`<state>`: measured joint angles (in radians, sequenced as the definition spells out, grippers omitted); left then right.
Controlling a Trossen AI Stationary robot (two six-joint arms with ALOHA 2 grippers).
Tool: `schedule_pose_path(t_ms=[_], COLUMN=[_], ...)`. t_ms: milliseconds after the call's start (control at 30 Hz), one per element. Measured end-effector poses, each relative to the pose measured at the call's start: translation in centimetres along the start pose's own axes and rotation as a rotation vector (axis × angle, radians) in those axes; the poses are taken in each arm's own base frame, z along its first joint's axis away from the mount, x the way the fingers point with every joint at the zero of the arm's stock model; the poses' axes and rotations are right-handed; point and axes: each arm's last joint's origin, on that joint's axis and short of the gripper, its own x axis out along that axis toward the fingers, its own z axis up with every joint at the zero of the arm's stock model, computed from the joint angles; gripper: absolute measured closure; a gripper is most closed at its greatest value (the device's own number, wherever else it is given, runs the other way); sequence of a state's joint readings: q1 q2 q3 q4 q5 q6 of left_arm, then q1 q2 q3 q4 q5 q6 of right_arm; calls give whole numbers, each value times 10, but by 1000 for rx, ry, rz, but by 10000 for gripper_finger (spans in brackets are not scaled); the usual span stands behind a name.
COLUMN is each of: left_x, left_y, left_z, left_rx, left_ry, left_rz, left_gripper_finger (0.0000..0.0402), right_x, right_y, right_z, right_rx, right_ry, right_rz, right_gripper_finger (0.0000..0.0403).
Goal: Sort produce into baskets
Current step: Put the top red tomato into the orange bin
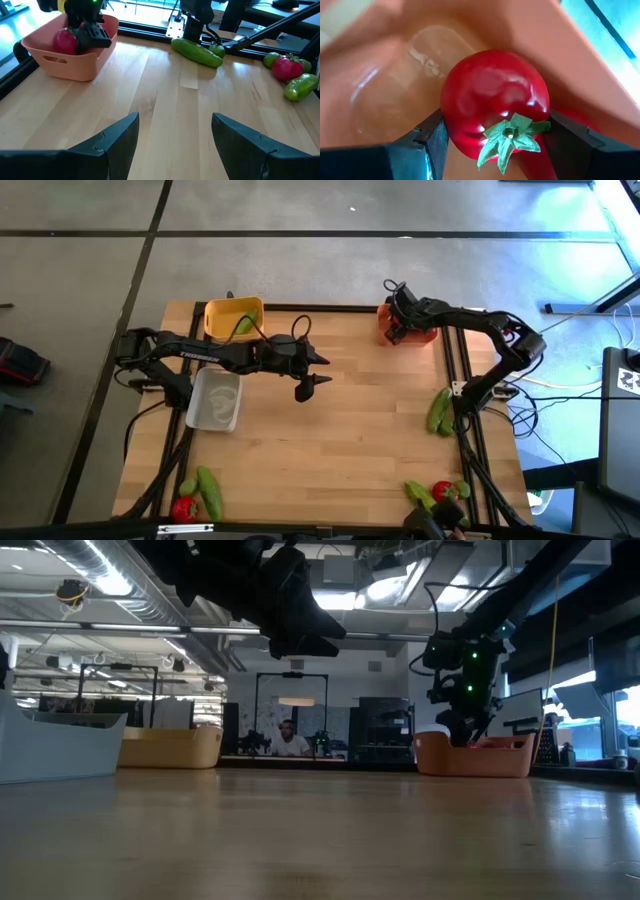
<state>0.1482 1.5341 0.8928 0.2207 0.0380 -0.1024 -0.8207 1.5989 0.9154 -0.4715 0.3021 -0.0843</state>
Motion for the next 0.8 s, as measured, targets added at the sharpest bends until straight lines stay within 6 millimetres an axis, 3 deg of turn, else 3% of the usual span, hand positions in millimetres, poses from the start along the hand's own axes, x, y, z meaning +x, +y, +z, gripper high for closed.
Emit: schedule_pose_path(t_ms=[467,800], left_x=[0,0], left_y=[0,0], left_z=[0,0], left_rx=[0,0], left_ry=[0,0], left_rz=[0,0], left_gripper_finger=[156,156], right_x=[11,10], right_y=[1,1], right_z=[4,4], right_rx=[6,-13], right_ry=[-14,-6], right_rz=[-60,-70], right_gripper_finger=[147,63])
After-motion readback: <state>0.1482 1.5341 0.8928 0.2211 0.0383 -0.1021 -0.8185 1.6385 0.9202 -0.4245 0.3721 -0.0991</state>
